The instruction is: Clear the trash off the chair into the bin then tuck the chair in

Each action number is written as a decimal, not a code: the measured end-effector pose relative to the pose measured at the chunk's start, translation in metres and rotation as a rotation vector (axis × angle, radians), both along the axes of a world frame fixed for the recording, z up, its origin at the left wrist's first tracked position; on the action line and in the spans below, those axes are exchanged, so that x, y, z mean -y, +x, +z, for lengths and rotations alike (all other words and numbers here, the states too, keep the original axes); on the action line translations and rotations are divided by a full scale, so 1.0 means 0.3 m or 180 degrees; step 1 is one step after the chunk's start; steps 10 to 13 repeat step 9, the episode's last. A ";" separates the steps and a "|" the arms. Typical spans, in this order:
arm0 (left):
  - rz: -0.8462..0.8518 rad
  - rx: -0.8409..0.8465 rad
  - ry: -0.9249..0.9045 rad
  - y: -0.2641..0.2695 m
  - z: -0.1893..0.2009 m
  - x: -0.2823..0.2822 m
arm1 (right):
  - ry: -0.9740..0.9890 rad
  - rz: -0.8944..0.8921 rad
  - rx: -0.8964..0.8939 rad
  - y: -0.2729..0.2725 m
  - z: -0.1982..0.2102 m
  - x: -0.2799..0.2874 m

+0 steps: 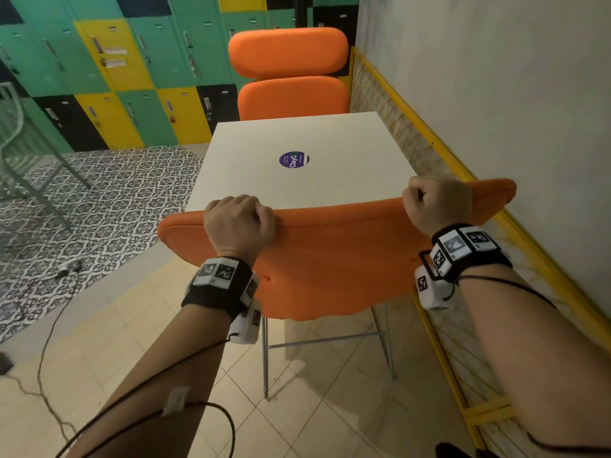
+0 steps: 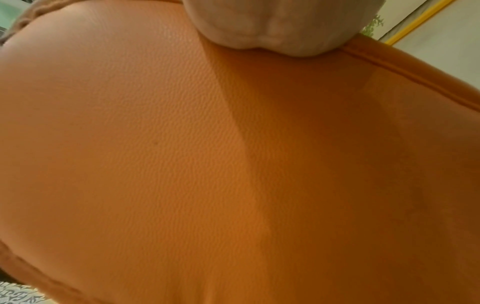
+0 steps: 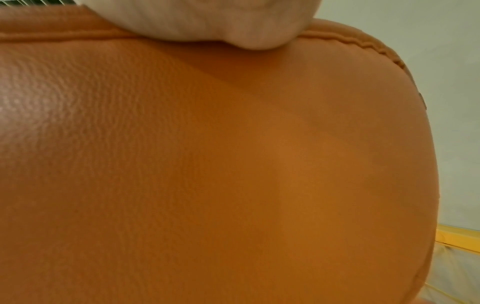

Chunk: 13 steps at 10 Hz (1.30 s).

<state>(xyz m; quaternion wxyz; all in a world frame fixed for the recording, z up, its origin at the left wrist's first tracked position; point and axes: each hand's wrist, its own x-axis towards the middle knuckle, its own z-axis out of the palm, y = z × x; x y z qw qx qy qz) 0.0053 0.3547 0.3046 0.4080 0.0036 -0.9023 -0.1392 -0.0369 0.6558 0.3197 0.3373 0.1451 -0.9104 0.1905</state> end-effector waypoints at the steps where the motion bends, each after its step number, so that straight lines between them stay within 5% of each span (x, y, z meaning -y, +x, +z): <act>1: 0.0043 0.0083 -0.0026 0.001 0.006 0.000 | -0.0006 0.0018 0.0011 -0.001 -0.001 -0.001; 5: -0.0027 0.0237 -0.0016 0.029 0.004 -0.001 | -0.0033 0.0007 -0.0168 0.015 -0.015 -0.001; 9: -0.1087 -0.0469 -0.0346 0.149 -0.197 0.109 | -0.0192 -0.0453 0.0113 0.167 -0.156 0.039; 13: -0.1087 -0.0469 -0.0346 0.149 -0.197 0.109 | -0.0192 -0.0453 0.0113 0.167 -0.156 0.039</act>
